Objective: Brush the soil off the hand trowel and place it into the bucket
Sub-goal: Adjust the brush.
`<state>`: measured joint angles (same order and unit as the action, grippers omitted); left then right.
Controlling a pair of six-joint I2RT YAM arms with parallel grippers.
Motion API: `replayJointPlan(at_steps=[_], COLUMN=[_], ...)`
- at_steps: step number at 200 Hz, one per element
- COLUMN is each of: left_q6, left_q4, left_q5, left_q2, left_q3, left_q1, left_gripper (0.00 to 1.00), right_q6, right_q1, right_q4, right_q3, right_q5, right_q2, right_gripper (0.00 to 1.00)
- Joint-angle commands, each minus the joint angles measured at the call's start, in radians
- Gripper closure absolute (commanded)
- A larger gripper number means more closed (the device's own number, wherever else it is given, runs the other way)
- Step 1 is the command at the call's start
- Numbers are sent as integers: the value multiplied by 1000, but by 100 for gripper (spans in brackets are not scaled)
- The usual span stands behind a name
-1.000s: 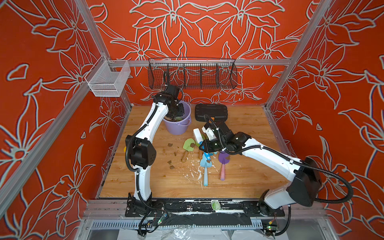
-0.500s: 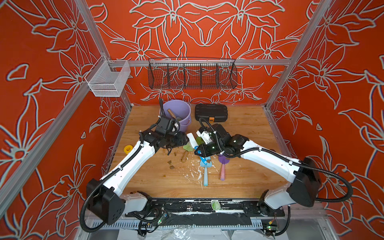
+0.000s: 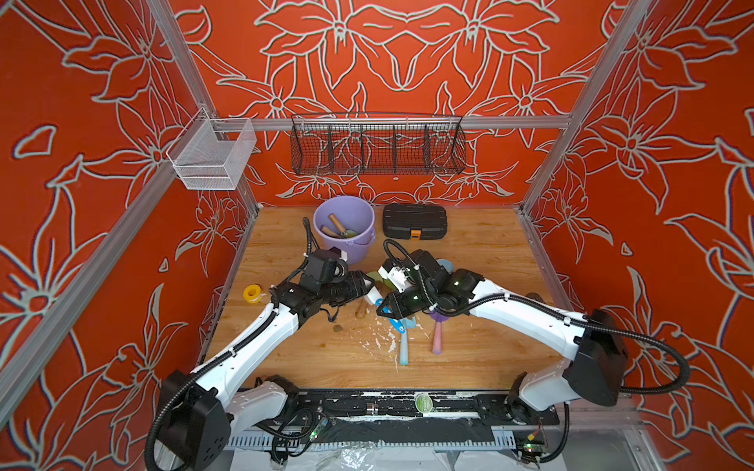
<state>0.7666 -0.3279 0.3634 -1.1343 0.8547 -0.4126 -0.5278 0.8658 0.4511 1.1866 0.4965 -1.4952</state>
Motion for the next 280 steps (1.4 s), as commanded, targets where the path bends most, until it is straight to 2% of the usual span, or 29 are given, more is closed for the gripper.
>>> replayJointPlan(at_steps=[1, 35, 59, 88, 107, 123, 150, 218, 280], left_q6=[37, 63, 69, 82, 103, 135, 164, 173, 188], left_q4=[78, 115, 108, 83, 62, 59, 60, -18, -10], left_q5=[64, 99, 96, 81, 68, 67, 89, 102, 126], left_q2=[-9, -22, -22, -22, -20, -13, -11, -46, -52], left_q3=[-11, -36, -43, -46, -45, -56, -60, -4, 5], left_q1=[-2, -1, 1, 15, 26, 42, 64, 75, 78], left_gripper=[32, 43, 66, 100, 100, 100, 100, 100, 100], right_q6=[-1, -8, -17, -24, -26, -23, -20, 32, 42], right_q1=[6, 6, 6, 6, 7, 7, 10, 41, 55], right_q4=[-34, -63, -78, -78, -74, -69, -59, 48, 16], right_q3=[32, 39, 30, 28, 25, 18, 10, 51, 63], right_q5=[1, -7, -14, -22, -40, -62, -93, -228, -207], right_q2=[-16, -39, -45, -50, -47, -39, -29, -29, -56], right_gripper=[100, 100, 100, 100, 100, 86, 74, 70, 71])
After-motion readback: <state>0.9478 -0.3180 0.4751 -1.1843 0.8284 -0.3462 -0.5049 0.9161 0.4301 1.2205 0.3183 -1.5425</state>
